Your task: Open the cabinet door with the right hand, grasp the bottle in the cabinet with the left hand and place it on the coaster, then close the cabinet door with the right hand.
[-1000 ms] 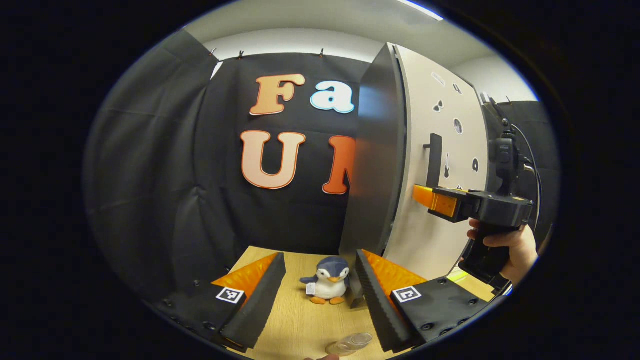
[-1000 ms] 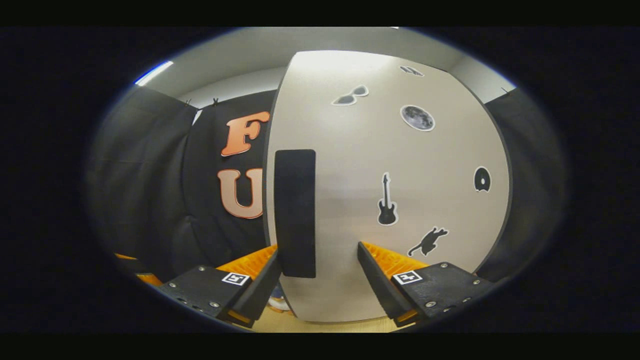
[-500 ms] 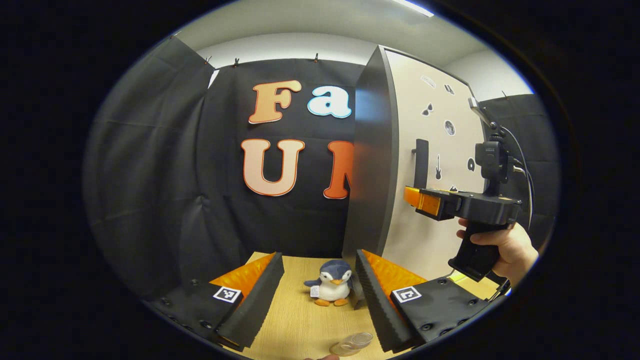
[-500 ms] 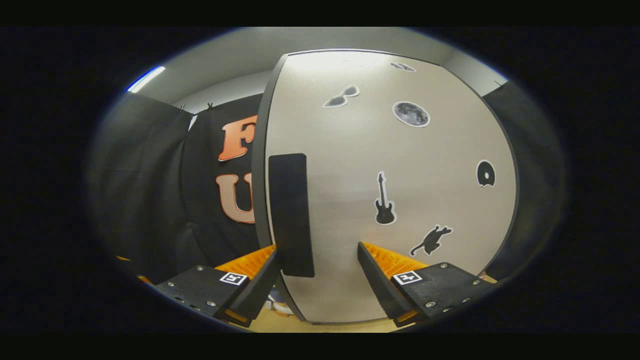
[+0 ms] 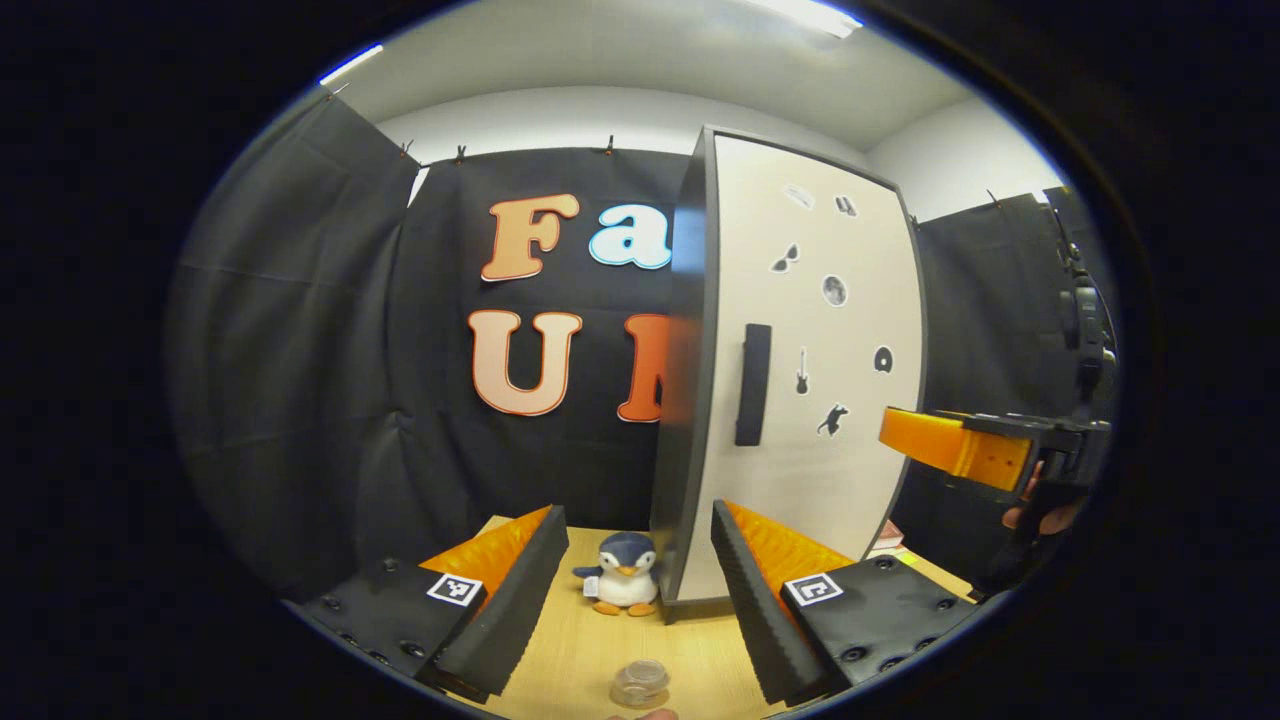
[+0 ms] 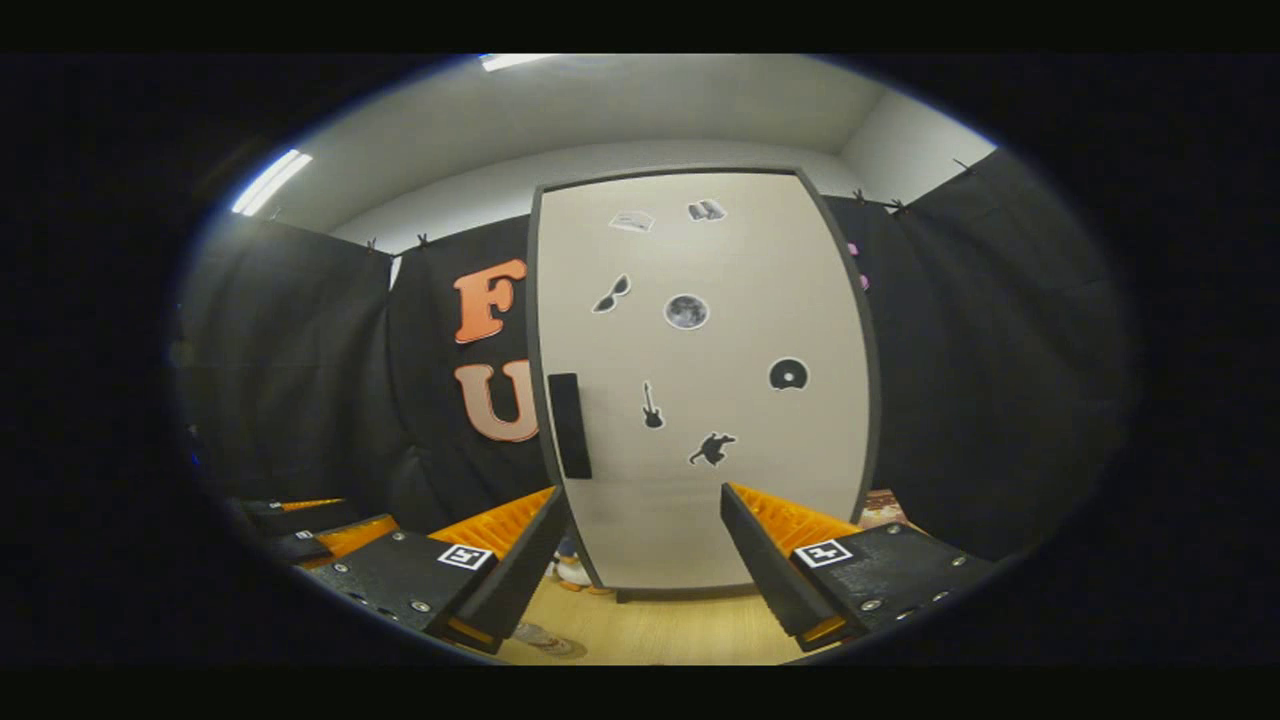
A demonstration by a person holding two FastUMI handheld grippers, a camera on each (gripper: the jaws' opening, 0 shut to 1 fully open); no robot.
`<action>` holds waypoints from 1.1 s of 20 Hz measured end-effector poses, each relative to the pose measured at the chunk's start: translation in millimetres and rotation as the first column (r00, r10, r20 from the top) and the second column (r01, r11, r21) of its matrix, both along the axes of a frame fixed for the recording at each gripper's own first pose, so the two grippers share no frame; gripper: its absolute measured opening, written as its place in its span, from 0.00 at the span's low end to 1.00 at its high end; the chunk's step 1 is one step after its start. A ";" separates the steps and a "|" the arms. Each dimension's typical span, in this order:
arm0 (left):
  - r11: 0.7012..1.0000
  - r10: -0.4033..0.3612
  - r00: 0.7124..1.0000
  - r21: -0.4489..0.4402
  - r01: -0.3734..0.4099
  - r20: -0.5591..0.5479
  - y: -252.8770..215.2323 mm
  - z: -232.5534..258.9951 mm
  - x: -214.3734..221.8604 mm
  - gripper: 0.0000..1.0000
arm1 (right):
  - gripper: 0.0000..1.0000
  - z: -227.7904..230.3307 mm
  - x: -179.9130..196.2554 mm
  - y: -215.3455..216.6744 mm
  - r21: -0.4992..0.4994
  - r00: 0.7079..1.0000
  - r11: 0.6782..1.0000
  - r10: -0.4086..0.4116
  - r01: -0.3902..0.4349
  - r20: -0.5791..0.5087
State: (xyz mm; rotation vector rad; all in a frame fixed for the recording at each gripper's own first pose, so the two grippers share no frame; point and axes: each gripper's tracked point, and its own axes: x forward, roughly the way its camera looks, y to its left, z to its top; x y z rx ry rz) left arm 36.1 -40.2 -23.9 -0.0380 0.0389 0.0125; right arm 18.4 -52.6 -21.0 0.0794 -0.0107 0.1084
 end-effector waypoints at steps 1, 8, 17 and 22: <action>1.000 0.004 1.000 0.014 -0.004 0.007 -9.9 4.7 -8.7 0.92 | 0.94 1.0 -16.3 -9.8 0.002 1.000 1.000 -0.010 0.010 0.000; 0.998 -0.043 0.998 0.039 0.041 0.046 -64.1 21.0 -54.3 0.89 | 0.94 8.5 -101.1 -53.4 -0.007 0.999 0.999 -0.047 0.048 0.027; 0.999 -0.001 0.999 0.042 -0.001 0.033 -67.0 22.9 -72.4 0.99 | 0.94 -4.0 -128.9 -62.9 -0.004 0.999 0.999 -0.045 0.045 0.013; 1.000 0.013 1.000 0.025 -0.013 0.025 -62.3 18.0 -71.4 0.89 | 0.94 -7.7 -127.3 -58.5 -0.043 0.999 0.998 -0.049 0.049 -0.002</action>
